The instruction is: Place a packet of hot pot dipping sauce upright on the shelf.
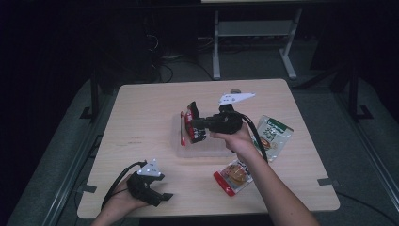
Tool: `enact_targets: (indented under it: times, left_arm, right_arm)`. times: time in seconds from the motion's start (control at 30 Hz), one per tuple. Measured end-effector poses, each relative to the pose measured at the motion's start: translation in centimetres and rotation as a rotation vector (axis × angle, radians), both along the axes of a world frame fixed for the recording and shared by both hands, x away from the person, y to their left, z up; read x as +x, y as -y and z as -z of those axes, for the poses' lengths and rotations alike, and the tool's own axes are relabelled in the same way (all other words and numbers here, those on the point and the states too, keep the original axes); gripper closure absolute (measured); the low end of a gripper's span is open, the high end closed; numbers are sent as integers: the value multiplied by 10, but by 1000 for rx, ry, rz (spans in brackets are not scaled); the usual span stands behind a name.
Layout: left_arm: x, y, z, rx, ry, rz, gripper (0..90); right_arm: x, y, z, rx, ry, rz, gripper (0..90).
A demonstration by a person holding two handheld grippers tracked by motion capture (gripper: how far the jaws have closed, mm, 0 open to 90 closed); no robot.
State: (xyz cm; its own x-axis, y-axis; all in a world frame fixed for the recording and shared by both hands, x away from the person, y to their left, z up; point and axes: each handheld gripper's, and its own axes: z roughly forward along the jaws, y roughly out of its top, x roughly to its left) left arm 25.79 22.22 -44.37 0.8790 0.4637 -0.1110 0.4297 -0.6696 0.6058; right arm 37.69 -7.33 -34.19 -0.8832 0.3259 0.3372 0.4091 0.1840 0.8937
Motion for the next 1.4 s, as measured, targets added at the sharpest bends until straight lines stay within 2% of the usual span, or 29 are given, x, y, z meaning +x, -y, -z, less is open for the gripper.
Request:
enact_targets:
  times: [0.1,0.3,0.53,0.67,0.73,0.93,1.17,1.23,1.3,1.4]
  left_arm:
    - [0,1,1,-10,-1,-8,215]
    - [0,1,2,-4,-8,-5,215]
    - [0,1,2,10,-14,8,215]
    - [0,1,4,19,-21,16,214]
    - [-1,2,4,7,-24,5,215]
    - [0,2,4,16,-22,15,215]
    - [-1,3,4,6,-27,6,215]
    - [-1,2,4,20,-27,17,215]
    - [-1,2,4,22,-28,18,215]
    - [-1,2,4,23,-27,20,215]
  right_arm:
    - [3,-5,2,-4,-12,1,900]
    - [9,-15,6,-8,-24,6,900]
    - [15,-26,18,-40,-51,9,900]
    - [17,-30,22,-51,-56,12,900]
    - [18,-33,26,-63,-57,16,900]
    - [22,-40,34,-104,-67,24,900]
    - [26,-46,42,-137,-71,35,896]
    - [27,-49,44,-140,-76,39,895]
    - [28,-52,47,-160,-73,42,893]
    - [29,-55,49,-159,-69,48,890]
